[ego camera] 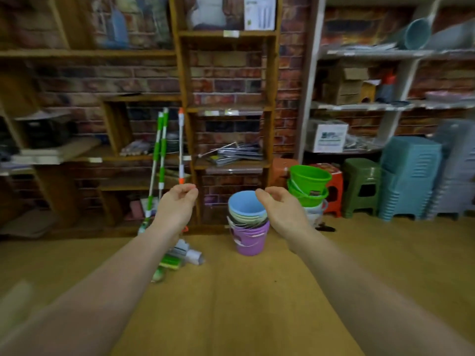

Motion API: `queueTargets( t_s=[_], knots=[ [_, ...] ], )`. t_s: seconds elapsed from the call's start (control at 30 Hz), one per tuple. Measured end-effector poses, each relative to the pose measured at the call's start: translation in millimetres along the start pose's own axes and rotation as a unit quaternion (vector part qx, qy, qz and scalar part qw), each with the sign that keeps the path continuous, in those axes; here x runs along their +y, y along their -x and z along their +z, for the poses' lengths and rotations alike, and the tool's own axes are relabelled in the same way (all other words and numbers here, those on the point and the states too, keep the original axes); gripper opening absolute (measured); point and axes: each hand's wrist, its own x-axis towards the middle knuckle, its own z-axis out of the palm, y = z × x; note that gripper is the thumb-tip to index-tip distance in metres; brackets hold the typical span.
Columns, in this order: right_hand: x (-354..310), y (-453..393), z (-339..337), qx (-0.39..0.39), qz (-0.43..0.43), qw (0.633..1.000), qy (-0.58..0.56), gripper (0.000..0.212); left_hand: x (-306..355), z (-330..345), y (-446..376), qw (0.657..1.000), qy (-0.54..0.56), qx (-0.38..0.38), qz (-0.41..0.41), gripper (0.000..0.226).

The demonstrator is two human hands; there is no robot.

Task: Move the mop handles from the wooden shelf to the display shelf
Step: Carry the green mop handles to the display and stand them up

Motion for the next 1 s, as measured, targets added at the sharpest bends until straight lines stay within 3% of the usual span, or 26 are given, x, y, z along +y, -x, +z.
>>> queueTargets(
  t_s=[0.23, 0.63, 1.0],
  knots=[
    [-4, -94, 51, -0.081, -0.025, 0.996, 0.004, 0.048, -25, -17, -85, 0.997, 0.003, 0.058, -0.057, 0.031],
    [0, -269, 113, -0.19, -0.063, 0.98, 0.0, 0.039, -40, -2, -214, 0.981, -0.036, 0.177, -0.072, 0.032],
    [-23, -392, 264, -0.229, -0.06, 0.972, -0.007, 0.045, -99, -42, -374, 0.978, -0.021, 0.19, -0.083, 0.03]
  ],
)
